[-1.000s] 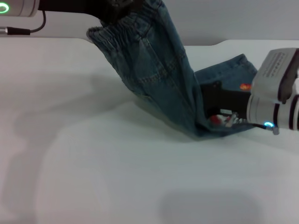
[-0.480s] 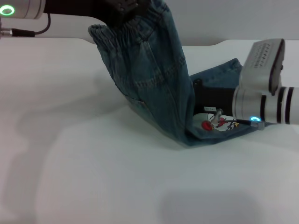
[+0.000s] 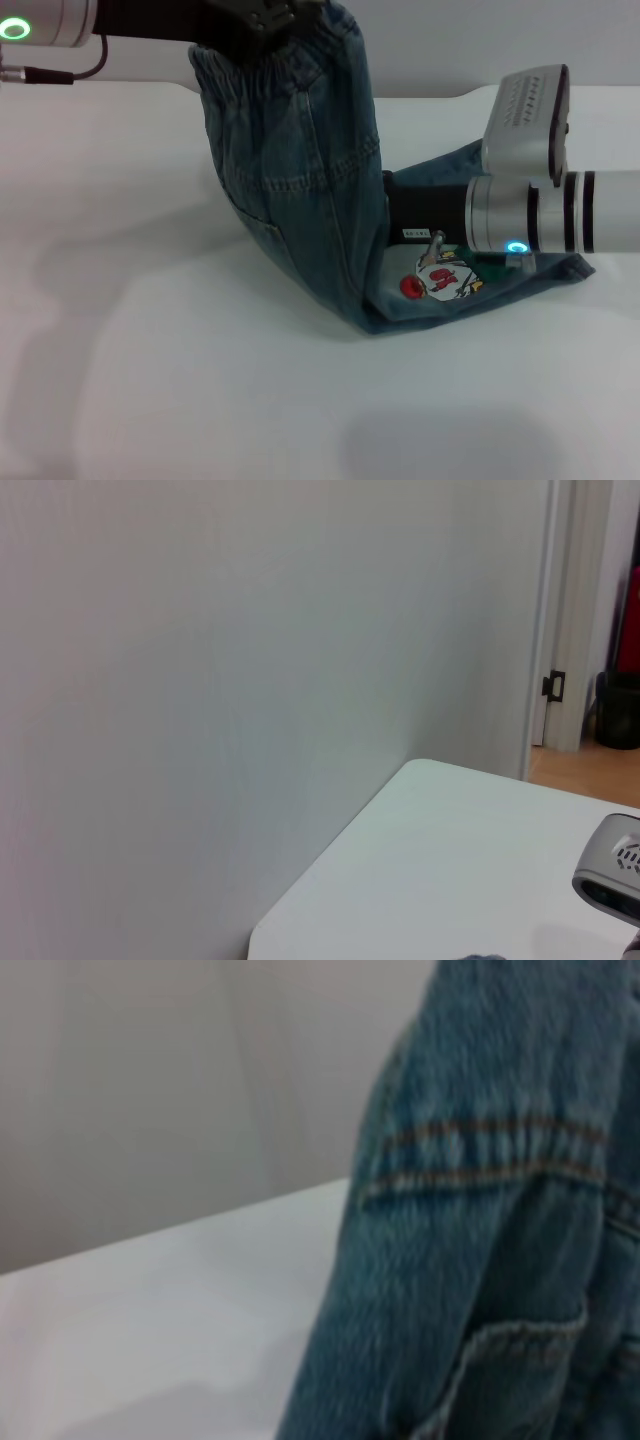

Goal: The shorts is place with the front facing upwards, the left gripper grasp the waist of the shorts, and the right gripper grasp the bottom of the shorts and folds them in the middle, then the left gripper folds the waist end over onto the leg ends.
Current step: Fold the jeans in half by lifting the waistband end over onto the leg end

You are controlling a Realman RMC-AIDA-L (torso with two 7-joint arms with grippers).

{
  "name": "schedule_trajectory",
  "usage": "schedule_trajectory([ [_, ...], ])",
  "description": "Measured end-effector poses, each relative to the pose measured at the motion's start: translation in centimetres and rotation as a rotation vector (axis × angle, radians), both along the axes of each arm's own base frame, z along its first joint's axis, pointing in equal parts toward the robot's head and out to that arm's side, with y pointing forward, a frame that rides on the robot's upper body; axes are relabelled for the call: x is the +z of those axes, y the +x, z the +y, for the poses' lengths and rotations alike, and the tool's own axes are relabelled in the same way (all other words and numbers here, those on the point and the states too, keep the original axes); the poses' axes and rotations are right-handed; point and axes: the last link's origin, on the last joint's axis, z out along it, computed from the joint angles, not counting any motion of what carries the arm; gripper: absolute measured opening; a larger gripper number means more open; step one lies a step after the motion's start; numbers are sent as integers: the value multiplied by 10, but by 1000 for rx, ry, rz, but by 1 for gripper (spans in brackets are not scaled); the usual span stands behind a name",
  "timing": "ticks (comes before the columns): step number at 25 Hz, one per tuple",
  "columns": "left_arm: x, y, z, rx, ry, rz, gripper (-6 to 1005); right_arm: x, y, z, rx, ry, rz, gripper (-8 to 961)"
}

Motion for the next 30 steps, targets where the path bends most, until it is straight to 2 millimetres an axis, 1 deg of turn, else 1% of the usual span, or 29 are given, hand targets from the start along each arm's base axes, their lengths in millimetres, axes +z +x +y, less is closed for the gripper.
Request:
schedule_trajectory([
  [7,-5,1,-2,-8,-16,10,114,0,-18,1,26,-50,39,336],
  [14,-8,0,-4,-5,-27,13,119,-1,-31,2,47,-78,45,336],
  [26,-11,0,-3,-5,-29,17,129,-4,-44,0,71,-131,40,336],
  [30,-12,0,-4,-6,-29,18,132,-4,-45,0,77,-135,41,336],
])
